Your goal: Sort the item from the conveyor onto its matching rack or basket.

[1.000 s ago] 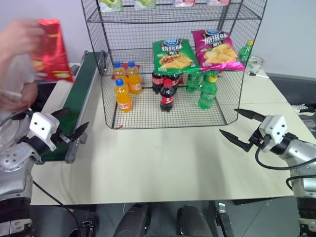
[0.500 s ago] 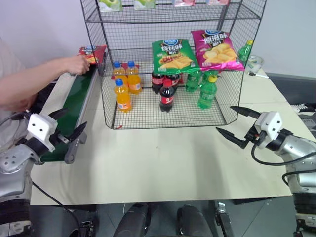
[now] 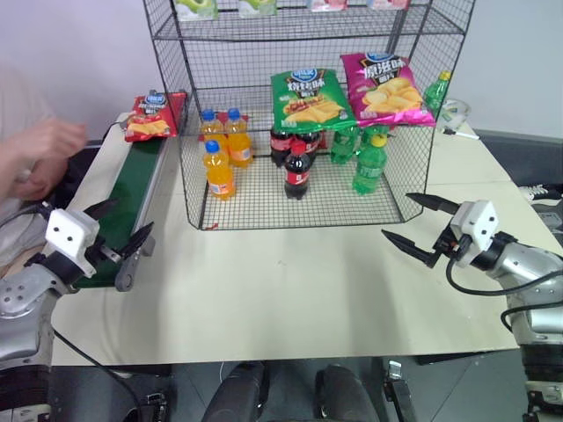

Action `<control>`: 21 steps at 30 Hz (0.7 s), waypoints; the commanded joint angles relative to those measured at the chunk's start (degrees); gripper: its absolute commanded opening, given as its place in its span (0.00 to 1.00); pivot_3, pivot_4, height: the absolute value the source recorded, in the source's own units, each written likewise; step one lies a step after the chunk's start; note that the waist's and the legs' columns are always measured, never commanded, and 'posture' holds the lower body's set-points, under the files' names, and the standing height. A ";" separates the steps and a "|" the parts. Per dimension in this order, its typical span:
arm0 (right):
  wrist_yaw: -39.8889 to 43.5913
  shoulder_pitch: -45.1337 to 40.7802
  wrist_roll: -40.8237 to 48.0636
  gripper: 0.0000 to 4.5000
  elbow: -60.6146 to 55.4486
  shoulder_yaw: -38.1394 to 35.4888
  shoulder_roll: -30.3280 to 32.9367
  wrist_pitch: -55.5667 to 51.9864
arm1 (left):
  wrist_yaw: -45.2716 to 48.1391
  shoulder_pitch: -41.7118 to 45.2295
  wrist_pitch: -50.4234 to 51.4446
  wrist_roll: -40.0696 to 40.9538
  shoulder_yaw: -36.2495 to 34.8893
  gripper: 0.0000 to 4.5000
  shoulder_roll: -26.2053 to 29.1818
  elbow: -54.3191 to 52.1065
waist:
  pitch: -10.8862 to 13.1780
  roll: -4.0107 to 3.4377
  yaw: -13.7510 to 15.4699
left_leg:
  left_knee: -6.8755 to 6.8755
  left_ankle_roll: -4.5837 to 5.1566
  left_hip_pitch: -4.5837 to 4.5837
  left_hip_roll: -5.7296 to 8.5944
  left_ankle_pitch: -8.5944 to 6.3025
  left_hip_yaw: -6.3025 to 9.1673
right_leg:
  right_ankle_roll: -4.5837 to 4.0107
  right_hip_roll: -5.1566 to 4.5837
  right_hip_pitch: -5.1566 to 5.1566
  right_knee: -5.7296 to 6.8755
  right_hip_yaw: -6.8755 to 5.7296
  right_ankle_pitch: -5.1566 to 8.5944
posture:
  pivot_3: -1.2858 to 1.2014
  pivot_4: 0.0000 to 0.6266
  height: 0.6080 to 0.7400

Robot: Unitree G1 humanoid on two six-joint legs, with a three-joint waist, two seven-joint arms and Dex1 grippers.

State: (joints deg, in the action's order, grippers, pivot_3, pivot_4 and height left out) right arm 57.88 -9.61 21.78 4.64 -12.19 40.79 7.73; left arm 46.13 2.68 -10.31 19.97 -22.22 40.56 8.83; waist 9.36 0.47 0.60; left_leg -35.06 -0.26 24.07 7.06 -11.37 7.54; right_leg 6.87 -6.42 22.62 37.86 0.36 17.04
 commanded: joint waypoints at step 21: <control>8.18 -3.16 9.11 1.00 -11.57 11.06 -5.19 -12.60 | -22.14 -24.76 -35.12 -31.52 -13.68 0.92 2.02 -4.05 | 0.05 0.03 0.08 | 0.02 0.00 0.23 -0.01 -0.20 -0.01 | -0.06 -0.02 0.18 -0.54 -0.01 0.03 | 0.52 0.24 1.00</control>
State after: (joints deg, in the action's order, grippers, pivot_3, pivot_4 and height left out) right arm 65.81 -11.85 31.24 -7.54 -0.62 36.16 -5.75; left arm 27.20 -20.85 -42.02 -8.39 -32.04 42.42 6.36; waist 9.41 0.50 0.67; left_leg -35.04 -0.26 24.30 7.05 -11.57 7.53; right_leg 6.81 -6.43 22.79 37.30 0.35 17.07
